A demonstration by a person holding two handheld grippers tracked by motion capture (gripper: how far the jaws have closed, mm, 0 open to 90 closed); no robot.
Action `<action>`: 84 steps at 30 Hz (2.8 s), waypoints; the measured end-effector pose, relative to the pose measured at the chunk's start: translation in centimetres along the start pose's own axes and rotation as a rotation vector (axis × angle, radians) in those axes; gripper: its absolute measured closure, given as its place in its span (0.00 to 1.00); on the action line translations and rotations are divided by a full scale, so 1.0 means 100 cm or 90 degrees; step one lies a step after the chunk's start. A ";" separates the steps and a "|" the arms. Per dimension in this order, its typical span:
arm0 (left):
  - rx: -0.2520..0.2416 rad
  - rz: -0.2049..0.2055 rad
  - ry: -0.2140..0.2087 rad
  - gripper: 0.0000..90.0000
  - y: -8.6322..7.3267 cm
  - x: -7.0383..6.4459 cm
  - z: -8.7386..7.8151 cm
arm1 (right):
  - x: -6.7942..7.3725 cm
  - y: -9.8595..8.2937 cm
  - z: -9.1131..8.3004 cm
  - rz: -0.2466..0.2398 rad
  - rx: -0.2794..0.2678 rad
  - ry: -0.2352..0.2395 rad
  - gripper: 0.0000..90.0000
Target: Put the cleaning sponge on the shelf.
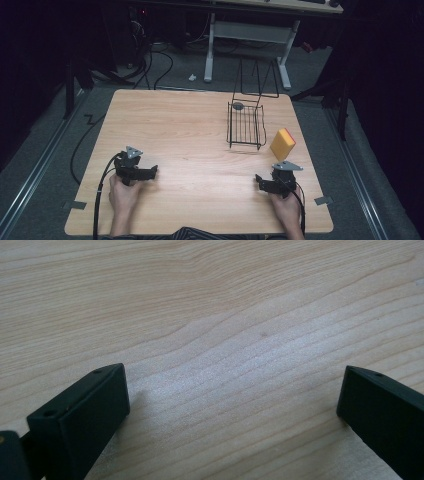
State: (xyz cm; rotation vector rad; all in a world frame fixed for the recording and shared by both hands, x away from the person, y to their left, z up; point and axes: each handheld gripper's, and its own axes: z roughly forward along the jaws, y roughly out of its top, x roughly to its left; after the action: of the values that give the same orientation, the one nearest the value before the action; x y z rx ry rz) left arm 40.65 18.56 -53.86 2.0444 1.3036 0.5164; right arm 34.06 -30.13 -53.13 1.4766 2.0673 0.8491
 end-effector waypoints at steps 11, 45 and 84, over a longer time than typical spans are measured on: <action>0.002 0.006 -0.005 0.01 0.000 -0.001 0.000 | 0.000 0.000 0.000 0.002 0.000 0.001 0.22; 0.001 0.004 -0.003 0.01 0.000 -0.002 0.000 | -0.020 -0.015 -0.038 0.043 -0.058 -0.037 0.36; 0.001 0.004 -0.003 0.01 0.000 -0.002 0.000 | -0.069 0.003 -0.047 0.094 -0.104 -0.062 0.35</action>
State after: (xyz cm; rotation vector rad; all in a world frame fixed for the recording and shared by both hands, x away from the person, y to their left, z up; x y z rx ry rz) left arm 40.50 18.37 -53.85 2.0509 1.2951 0.5128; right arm 33.33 -37.60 -49.52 1.5621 1.7915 0.9589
